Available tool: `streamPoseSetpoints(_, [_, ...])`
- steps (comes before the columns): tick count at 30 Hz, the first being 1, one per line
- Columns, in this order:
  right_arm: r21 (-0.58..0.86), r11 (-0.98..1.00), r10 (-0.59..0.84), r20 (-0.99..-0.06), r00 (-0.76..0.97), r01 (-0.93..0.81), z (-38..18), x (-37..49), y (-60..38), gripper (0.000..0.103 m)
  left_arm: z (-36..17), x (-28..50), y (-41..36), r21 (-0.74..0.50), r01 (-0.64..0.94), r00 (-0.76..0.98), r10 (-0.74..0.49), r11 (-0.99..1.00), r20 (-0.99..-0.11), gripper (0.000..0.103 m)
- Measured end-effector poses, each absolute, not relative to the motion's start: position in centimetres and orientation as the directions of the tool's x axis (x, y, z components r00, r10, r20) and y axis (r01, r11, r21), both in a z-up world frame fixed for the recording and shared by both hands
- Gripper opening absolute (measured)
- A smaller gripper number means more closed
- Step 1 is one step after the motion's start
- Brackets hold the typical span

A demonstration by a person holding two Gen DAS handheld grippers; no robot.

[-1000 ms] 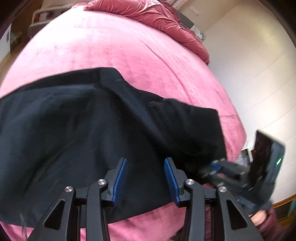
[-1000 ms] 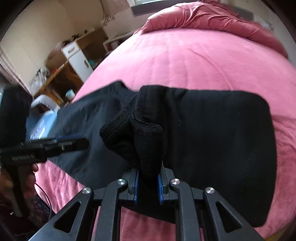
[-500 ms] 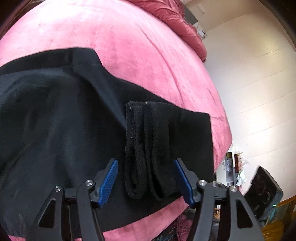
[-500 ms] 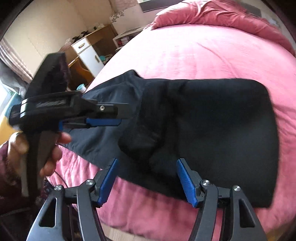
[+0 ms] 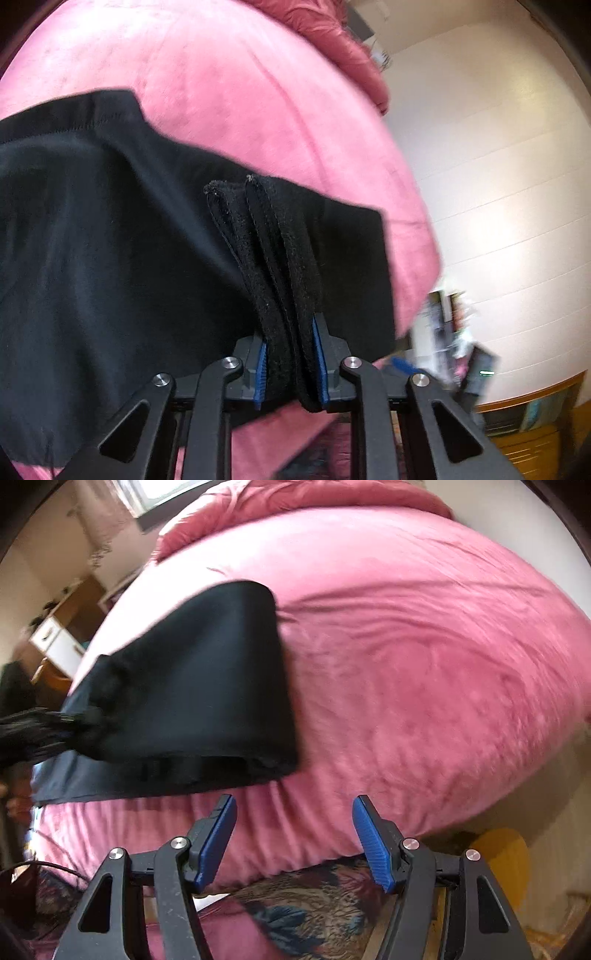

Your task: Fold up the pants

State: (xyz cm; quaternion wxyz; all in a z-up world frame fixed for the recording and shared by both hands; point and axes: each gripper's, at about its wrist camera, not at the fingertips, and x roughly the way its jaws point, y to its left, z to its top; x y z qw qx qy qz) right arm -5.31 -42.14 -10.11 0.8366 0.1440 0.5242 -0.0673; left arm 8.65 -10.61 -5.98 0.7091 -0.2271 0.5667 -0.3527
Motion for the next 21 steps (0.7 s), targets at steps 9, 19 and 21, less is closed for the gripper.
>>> streamPoseSetpoints(9, [0.195, 0.932, 0.018, -0.866, 0.499, 0.305, -10.5, -2.3, -41.7, 0.065, -2.0, 7.2, -8.5, -0.760, 0.302, 0.156, -0.816, 0.575, -0.556, 0.019])
streamPoseSetpoints(19, [0.112, 0.955, -0.014, -0.910, 0.415, 0.276, -12.2, -1.4, -41.2, 0.052, -9.4, 7.7, -5.8, -0.593, 0.219, 0.124, -0.625, 0.775, -0.771, 0.020])
streamPoseSetpoints(21, [0.073, 0.967, -0.028, -0.921, 0.389, 0.242, -11.8, -1.5, -41.0, 0.052, -8.7, 7.5, -5.8, -0.567, 0.249, 0.151, -0.610, 0.785, -0.778, 0.027])
